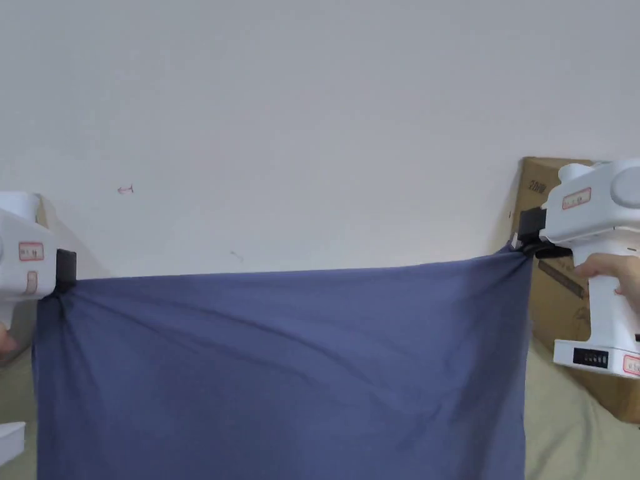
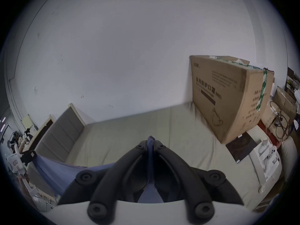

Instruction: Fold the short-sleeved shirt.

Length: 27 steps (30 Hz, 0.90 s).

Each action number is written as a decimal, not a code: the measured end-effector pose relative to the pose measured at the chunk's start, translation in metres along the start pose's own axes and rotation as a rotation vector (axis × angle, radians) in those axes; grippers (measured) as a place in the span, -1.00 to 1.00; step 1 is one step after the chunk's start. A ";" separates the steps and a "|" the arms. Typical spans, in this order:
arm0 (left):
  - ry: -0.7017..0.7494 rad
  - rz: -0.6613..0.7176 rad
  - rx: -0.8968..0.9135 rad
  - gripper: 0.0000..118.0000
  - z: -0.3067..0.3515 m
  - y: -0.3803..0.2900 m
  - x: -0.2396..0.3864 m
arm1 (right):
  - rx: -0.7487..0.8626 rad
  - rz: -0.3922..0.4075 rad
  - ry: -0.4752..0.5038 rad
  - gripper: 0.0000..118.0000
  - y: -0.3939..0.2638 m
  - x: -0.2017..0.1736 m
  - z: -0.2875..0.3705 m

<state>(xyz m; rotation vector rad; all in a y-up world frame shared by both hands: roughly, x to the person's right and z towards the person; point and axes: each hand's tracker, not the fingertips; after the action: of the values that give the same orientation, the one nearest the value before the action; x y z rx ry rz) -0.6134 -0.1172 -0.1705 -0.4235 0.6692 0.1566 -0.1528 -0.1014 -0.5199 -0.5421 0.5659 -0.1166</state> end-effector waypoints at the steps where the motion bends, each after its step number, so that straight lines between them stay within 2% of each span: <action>1: 0.009 0.012 0.019 -0.97 -0.001 0.015 0.001 | 0.027 -0.018 0.006 -0.89 0.012 -0.003 0.001; 13: 0.037 -0.023 0.226 -0.97 -0.047 0.173 0.019 | 0.202 -0.028 -0.024 -0.89 0.162 -0.046 -0.013; 17: 0.080 -0.016 0.315 -0.97 -0.055 0.204 0.024 | 0.274 -0.041 -0.014 -0.89 0.189 -0.057 0.000; 22: 0.088 -0.019 0.293 -0.97 -0.077 0.206 0.024 | 0.271 -0.006 -0.032 -0.89 0.189 -0.060 -0.009; 27: 0.117 -0.037 0.216 -0.97 -0.124 0.162 0.029 | 0.190 0.004 -0.049 -0.89 0.158 -0.053 -0.059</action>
<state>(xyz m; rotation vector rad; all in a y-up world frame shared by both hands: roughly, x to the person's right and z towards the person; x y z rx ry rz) -0.7057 -0.0234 -0.3289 -0.2384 0.7844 0.0236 -0.2357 0.0197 -0.6185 -0.3579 0.5024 -0.1513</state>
